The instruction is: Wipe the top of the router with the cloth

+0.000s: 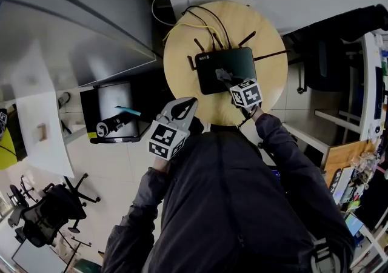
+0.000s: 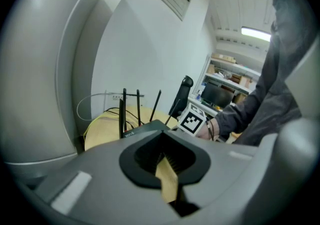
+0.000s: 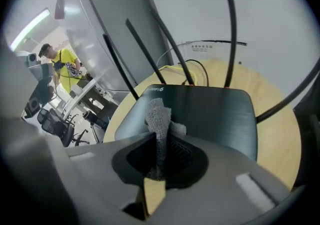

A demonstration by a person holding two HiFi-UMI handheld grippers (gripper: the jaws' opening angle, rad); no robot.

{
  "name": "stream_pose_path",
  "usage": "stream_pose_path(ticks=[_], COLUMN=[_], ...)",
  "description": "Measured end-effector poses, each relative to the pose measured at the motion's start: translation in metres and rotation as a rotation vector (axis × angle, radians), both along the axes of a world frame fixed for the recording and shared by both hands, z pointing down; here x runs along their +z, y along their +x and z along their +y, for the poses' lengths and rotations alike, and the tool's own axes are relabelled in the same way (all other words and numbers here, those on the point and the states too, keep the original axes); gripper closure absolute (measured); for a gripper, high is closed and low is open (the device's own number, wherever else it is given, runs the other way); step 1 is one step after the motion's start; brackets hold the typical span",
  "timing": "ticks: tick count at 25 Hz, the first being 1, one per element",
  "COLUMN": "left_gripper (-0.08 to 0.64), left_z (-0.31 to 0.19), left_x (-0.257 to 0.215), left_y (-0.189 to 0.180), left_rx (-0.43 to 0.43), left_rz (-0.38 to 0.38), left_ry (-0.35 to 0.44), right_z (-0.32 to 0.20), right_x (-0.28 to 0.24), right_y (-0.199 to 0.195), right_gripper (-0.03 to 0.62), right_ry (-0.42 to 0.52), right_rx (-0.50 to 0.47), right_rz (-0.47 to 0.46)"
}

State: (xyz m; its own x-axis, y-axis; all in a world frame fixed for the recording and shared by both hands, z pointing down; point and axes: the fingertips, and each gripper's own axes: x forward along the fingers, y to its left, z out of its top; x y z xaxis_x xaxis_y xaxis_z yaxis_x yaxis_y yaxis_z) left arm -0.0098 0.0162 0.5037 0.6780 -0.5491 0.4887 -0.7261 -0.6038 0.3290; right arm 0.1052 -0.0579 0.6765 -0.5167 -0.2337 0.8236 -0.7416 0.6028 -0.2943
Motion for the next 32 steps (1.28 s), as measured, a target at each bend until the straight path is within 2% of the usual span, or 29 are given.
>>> stream_pose_path(ticks=[9, 17, 21, 23, 25, 32], left_gripper=[0.560, 0.560, 0.560, 0.560, 0.560, 0.560], left_z=[-0.004, -0.003, -0.003, -0.002, -0.001, 0.000], left_x=[-0.001, 0.000, 0.001, 0.000, 0.000, -0.001], left_y=[0.005, 0.003, 0.003, 0.003, 0.003, 0.002], left_rx=[0.022, 0.021, 0.022, 0.024, 0.028, 0.029], left_rz=[0.000, 0.003, 0.004, 0.004, 0.004, 0.002], left_ry=[0.004, 0.001, 0.001, 0.000, 0.000, 0.003], right_z=[-0.016, -0.028, -0.030, -0.029, -0.024, 0.018], right_x=[0.001, 0.002, 0.004, 0.002, -0.005, -0.022], right_y=[0.062, 0.110, 0.118, 0.113, 0.094, -0.024], right_gripper=[0.560, 0.560, 0.560, 0.560, 0.560, 0.560], right_ry=[0.004, 0.034, 0.030, 0.028, 0.038, 0.036], right_rx=[0.148, 0.207, 0.234, 0.246, 0.217, -0.053], right_rz=[0.017, 0.094, 0.110, 0.109, 0.079, -0.047])
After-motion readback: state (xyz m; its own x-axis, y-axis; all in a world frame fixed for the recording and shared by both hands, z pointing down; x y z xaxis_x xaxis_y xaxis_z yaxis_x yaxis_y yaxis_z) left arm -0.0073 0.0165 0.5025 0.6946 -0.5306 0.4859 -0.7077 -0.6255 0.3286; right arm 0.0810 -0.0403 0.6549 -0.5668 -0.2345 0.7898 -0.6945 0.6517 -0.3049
